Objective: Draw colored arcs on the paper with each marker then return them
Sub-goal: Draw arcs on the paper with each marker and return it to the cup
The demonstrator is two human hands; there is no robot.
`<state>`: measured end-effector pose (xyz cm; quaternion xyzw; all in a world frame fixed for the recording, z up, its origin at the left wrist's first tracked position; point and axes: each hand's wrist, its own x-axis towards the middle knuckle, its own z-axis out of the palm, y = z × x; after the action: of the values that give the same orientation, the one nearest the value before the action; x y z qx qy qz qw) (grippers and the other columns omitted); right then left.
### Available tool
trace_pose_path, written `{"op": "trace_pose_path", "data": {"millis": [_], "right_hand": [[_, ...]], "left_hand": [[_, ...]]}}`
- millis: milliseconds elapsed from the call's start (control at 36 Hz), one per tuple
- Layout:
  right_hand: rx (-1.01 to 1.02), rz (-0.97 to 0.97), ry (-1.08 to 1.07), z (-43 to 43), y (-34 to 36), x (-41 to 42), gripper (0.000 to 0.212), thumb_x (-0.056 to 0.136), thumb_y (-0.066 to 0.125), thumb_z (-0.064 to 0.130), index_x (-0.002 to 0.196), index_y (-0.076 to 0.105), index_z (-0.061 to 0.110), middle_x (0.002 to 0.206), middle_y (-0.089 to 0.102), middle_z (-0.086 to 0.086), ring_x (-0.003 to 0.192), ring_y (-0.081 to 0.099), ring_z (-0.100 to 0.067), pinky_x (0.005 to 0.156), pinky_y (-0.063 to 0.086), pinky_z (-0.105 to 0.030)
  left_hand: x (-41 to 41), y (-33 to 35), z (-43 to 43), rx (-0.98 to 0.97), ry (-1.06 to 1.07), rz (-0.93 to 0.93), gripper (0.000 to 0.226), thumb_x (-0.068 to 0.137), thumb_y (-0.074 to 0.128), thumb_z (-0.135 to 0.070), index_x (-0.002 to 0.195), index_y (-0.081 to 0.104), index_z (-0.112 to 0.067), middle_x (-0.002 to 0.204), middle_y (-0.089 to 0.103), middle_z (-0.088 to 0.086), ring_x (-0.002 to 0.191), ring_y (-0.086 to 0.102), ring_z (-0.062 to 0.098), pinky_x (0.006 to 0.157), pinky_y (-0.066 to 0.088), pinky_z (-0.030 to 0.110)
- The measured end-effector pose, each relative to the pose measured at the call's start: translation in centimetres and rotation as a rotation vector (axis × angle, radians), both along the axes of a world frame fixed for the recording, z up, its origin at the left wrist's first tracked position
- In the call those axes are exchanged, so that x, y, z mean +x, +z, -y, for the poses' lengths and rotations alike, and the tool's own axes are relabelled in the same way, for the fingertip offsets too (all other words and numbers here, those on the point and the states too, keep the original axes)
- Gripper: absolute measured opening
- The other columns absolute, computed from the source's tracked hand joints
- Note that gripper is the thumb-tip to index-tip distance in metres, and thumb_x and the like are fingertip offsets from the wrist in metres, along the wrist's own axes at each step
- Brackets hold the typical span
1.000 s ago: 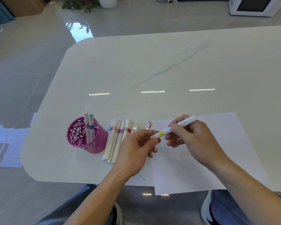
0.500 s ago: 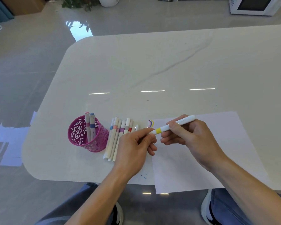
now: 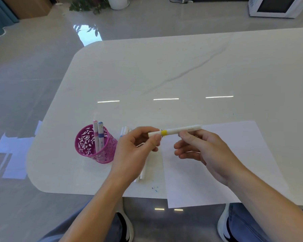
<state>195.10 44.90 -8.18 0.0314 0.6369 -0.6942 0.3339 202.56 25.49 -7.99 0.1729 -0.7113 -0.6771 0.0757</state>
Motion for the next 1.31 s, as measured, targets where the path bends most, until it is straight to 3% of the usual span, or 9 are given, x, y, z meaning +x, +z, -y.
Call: {"op": "trace_pose_path", "data": {"millis": [83, 194, 278, 444, 611, 722, 861, 1056, 1306], "right_hand": [[0.07, -0.023, -0.016, 0.1, -0.2, 0.0, 0.025, 0.101, 0.068, 0.027, 0.114, 0.068, 0.006, 0.091, 0.079, -0.015, 0.079, 0.077, -0.025, 0.076, 0.066, -0.033], [0.107, -0.055, -0.015, 0.3, -0.3, 0.0, 0.02, 0.102, 0.067, 0.023, 0.116, 0.067, 0.009, 0.086, 0.08, -0.009, 0.076, 0.076, -0.022, 0.075, 0.064, -0.034], [0.13, -0.083, 0.008, 0.6, -0.3, 0.1, 0.017, 0.102, 0.066, 0.02, 0.116, 0.066, 0.01, 0.086, 0.08, -0.008, 0.075, 0.075, -0.021, 0.076, 0.064, -0.035], [0.208, -0.173, 0.06, 0.7, -0.6, 0.3, 0.014, 0.102, 0.063, 0.017, 0.116, 0.065, 0.014, 0.087, 0.08, -0.007, 0.076, 0.076, -0.019, 0.077, 0.063, -0.035], [0.253, -0.222, 0.081, 0.7, -0.7, 0.3, 0.012, 0.102, 0.061, 0.015, 0.114, 0.064, 0.016, 0.086, 0.08, -0.004, 0.075, 0.076, -0.018, 0.08, 0.062, -0.038], [0.281, -0.245, 0.096, 0.8, -0.8, 0.2, 0.013, 0.101, 0.062, 0.014, 0.113, 0.064, 0.018, 0.085, 0.08, -0.002, 0.076, 0.076, -0.017, 0.08, 0.062, -0.037], [0.302, -0.263, 0.114, 0.7, -0.8, 0.2, 0.013, 0.1, 0.062, 0.013, 0.112, 0.064, 0.019, 0.085, 0.08, 0.0, 0.075, 0.076, -0.016, 0.079, 0.061, -0.035], [0.331, -0.305, 0.112, 0.5, -0.7, -0.1, 0.013, 0.1, 0.062, 0.015, 0.111, 0.063, 0.021, 0.085, 0.08, 0.003, 0.074, 0.076, -0.012, 0.075, 0.058, -0.029], [0.358, -0.337, 0.148, 0.6, -1.0, 0.1, 0.012, 0.1, 0.061, 0.016, 0.11, 0.061, 0.024, 0.086, 0.079, 0.006, 0.075, 0.075, -0.01, 0.078, 0.057, -0.03]], "left_hand": [[0.5, 0.5, 0.7, 0.026, 0.073, -0.061, 0.014, 0.087, 0.075, -0.026, 0.1, 0.075, -0.025, 0.094, 0.074, 0.004, 0.092, 0.072, 0.026, 0.083, 0.06, 0.037], [1.1, 1.5, 1.6, 0.018, 0.22, -0.207, 0.012, 0.091, 0.071, -0.022, 0.102, 0.073, -0.019, 0.105, 0.074, 0.004, 0.102, 0.071, 0.023, 0.083, 0.058, 0.032], [1.7, 2.4, 2.2, -0.145, 0.354, -0.313, 0.015, 0.095, 0.067, -0.022, 0.109, 0.069, -0.017, 0.109, 0.073, 0.001, 0.101, 0.071, 0.021, 0.083, 0.057, 0.026], [2.8, 3.5, 3.7, -0.583, 0.456, -0.415, 0.02, 0.102, 0.059, -0.025, 0.12, 0.066, -0.023, 0.111, 0.066, -0.01, 0.1, 0.066, 0.026, 0.081, 0.057, 0.034], [2.9, 4.0, 4.8, -0.679, 0.513, -0.447, 0.021, 0.102, 0.059, -0.019, 0.119, 0.069, -0.013, 0.113, 0.064, -0.005, 0.097, 0.066, 0.019, 0.08, 0.055, 0.027], [2.7, 3.8, 5.5, -0.851, 0.494, -0.394, 0.024, 0.102, 0.059, -0.02, 0.125, 0.067, -0.017, 0.105, 0.064, -0.003, 0.092, 0.062, 0.001, 0.079, 0.051, 0.017], [2.6, 2.9, 5.7, -0.87, 0.478, -0.204, 0.021, 0.099, 0.063, -0.025, 0.118, 0.059, -0.033, 0.097, 0.063, -0.01, 0.091, 0.062, 0.007, 0.075, 0.055, 0.024], [2.6, 1.8, 6.1, -0.904, 0.431, 0.028, 0.011, 0.096, 0.064, -0.021, 0.102, 0.063, -0.03, 0.099, 0.06, -0.013, 0.086, 0.06, 0.003, 0.071, 0.043, 0.008], [2.4, 1.4, 6.3, -0.913, 0.454, 0.07, 0.008, 0.097, 0.064, -0.025, 0.104, 0.063, -0.023, 0.095, 0.063, -0.01, 0.083, 0.057, -0.004, 0.075, 0.052, 0.025]]}}
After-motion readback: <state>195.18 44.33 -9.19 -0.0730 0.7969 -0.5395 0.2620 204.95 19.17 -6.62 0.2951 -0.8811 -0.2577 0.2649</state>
